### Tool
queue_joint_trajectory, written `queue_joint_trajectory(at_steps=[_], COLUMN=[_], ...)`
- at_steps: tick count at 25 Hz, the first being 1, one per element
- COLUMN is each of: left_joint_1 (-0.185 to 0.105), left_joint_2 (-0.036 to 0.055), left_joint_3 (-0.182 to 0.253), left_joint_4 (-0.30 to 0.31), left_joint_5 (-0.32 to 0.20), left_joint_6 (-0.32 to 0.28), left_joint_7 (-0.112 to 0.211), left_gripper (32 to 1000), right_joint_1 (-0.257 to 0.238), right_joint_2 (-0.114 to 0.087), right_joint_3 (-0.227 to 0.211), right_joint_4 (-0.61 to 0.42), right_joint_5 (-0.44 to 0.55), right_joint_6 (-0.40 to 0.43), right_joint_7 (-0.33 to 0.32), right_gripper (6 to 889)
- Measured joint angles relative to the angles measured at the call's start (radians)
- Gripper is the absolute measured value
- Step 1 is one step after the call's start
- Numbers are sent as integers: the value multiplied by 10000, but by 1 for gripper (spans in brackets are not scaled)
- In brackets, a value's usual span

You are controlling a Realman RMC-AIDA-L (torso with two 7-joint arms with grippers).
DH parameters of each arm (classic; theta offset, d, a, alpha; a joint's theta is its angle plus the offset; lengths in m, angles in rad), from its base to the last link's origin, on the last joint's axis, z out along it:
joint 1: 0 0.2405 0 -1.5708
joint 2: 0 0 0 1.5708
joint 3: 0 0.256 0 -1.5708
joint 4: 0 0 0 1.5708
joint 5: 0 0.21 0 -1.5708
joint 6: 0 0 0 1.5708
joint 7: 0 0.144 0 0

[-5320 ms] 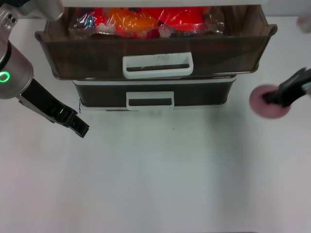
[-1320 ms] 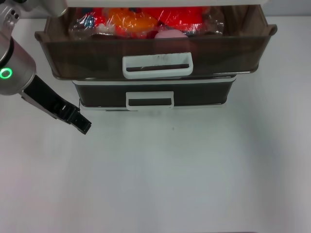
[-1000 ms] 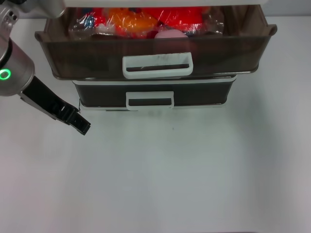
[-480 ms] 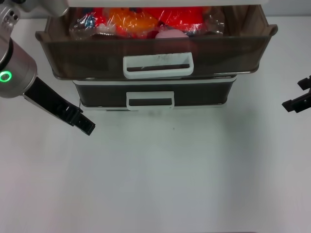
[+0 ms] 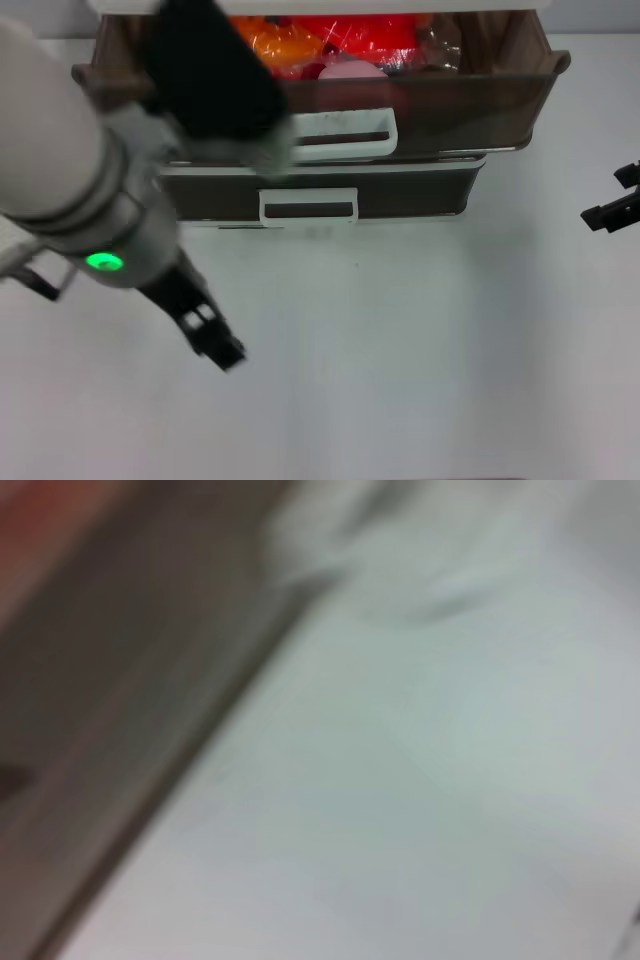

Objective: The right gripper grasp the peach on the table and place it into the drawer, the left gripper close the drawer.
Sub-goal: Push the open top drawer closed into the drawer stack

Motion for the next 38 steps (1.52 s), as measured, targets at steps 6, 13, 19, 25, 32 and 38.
queue_joint_trajectory(at_steps=[6, 13, 19, 25, 32, 38], left_joint_1=[-1163, -2323, -2932, -3171, -3381, -3587], left_joint_2=[-53, -41, -22, -21, -9, 8], left_joint_3=[1673, 722, -339, -548, -1410, -1890], left_joint_4=[-223, -1082, -2149, -2305, -3091, -3950], left_joint_5=[-338, -1540, -2271, -2246, -2192, -2152], left_joint_6=[1056, 1489, 1513, 1764, 1983, 2315], left_joint_7=[-213, 161, 745, 1215, 1868, 2709], left_gripper=[771, 770, 769, 767, 733, 738], right_joint_1=[75, 224, 329, 330, 354, 375], right_joint_2=[8, 54, 55, 54, 59, 69], right_joint_3=[-80, -131, -106, -108, -130, -141], right_joint_4=[244, 259, 258, 269, 274, 311], right_joint_5=[-50, -67, -18, -32, -58, -56], right_joint_6=[-145, -69, -94, -130, -140, -189], right_joint_7=[-65, -132, -110, -82, -53, -49], right_gripper=[802, 802, 802, 802, 802, 802])
